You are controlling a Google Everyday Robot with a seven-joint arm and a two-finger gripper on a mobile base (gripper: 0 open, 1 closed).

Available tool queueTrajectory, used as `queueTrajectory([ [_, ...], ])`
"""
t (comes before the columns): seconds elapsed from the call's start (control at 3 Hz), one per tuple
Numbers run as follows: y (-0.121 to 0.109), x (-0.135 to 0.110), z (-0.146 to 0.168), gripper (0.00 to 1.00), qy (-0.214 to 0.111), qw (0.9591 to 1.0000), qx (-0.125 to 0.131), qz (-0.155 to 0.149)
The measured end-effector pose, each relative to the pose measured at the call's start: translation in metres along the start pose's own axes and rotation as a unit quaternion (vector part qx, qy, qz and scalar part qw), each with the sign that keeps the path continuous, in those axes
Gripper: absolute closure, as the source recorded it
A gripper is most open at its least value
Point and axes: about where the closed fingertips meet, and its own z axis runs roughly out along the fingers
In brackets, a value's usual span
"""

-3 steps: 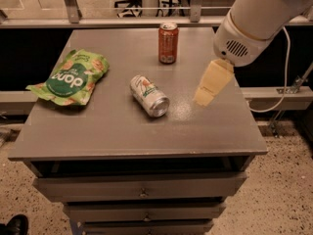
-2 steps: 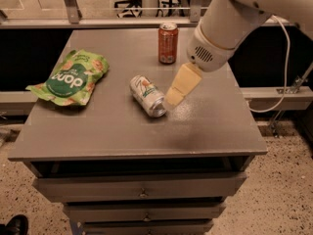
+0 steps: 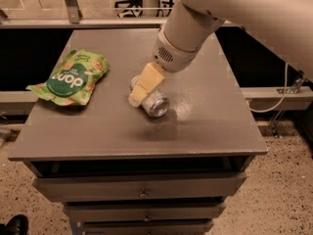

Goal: Place 7up can upright

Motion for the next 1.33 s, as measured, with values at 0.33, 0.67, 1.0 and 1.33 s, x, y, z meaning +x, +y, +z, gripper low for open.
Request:
queueTrajectory([
  [0.33, 0.006, -0.020, 0.017, 0.00, 0.004, 1.0000, 0.000, 0.007],
  [0.67, 0.003, -0.034, 0.035, 0.00, 0.015, 0.9997, 0.011, 0.016],
  [1.0, -0.005, -0.037, 0.051, 0.00, 0.033, 0.9986, 0.030, 0.029],
  [1.33, -0.015, -0.032, 0.062, 0.00, 0.049, 0.9968, 0.047, 0.043],
])
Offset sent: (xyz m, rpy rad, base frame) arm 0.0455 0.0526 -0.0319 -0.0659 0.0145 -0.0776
